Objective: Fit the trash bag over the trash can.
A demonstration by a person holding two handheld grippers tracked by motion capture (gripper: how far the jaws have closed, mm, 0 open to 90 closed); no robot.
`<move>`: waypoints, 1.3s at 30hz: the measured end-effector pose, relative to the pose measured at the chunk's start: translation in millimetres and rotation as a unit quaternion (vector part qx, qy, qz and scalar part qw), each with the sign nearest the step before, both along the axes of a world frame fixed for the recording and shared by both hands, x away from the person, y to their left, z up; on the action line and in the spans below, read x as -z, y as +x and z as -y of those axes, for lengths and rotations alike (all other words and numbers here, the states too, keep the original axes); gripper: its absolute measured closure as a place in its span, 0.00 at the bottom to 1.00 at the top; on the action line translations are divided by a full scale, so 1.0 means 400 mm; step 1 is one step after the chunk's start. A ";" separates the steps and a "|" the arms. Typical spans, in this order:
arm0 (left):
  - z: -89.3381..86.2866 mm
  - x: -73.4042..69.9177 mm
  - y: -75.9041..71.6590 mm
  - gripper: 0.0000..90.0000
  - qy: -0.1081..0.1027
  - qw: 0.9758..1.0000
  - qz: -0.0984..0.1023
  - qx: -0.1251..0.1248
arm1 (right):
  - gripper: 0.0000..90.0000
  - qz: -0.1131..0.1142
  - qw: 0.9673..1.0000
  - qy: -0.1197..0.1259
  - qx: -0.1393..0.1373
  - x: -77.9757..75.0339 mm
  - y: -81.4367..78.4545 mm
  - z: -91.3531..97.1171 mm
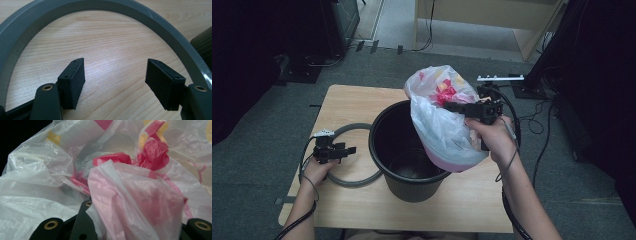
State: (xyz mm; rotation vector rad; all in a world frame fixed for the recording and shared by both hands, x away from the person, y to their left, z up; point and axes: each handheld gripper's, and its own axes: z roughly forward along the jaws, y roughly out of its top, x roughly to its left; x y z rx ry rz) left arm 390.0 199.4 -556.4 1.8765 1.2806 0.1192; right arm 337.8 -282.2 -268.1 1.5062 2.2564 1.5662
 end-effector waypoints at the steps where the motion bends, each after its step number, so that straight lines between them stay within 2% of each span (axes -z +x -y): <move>1: 0.000 0.000 0.000 0.36 0.000 1.000 0.000 0.000 | 0.85 -0.002 1.000 -0.001 -0.003 0.001 -0.002 -0.005; 8: 0.000 0.000 0.000 0.36 0.000 1.000 0.000 0.000 | 0.85 -0.007 1.000 -0.005 -0.030 0.002 -0.011 -0.037; 19: 0.000 0.000 0.000 0.36 0.000 1.000 0.000 0.000 | 0.85 -0.020 0.996 0.017 -0.086 -0.027 -0.037 -0.080; 25: 0.001 0.000 0.000 0.36 -0.001 1.000 0.000 0.000 | 0.85 -0.030 0.994 0.004 -0.108 -0.019 -0.040 -0.115; 27: 0.001 0.000 0.000 0.36 -0.002 1.000 0.000 0.000 | 0.85 -0.031 0.993 -0.014 -0.110 -0.013 -0.036 -0.128; 32: 0.001 0.001 0.001 0.36 -0.002 1.000 0.000 0.001 | 0.85 -0.055 0.991 -0.018 -0.121 0.013 -0.022 -0.148; 39: 0.003 0.001 0.001 0.36 -0.002 1.000 0.001 0.001 | 0.85 -0.065 0.987 -0.021 -0.142 0.030 -0.029 -0.182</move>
